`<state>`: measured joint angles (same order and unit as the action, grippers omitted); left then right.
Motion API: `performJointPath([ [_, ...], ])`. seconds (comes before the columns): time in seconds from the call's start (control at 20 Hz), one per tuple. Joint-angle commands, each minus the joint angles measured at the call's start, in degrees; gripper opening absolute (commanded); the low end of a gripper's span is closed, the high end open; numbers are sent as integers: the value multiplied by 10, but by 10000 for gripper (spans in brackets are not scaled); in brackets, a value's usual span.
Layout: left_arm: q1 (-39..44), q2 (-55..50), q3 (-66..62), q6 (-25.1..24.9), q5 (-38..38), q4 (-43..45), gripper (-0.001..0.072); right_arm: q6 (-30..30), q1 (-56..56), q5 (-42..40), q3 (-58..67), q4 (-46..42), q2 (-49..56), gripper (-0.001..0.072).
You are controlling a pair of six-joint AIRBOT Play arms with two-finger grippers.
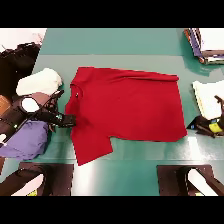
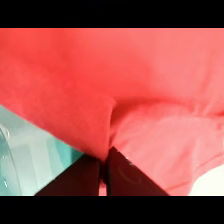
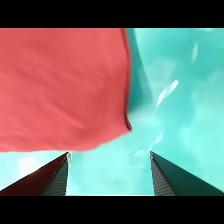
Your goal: Fold the shirts.
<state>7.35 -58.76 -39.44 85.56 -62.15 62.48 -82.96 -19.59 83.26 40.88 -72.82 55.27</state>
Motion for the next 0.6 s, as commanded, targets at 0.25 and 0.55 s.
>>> performJointPath([
  [0.25,0,4,-10,2,15,1,24,1,56,-133,-105,97,63,174],
  [0.55,0,132,-156,61,-27,108,24,1,136,-111,78,99,-7,15],
])
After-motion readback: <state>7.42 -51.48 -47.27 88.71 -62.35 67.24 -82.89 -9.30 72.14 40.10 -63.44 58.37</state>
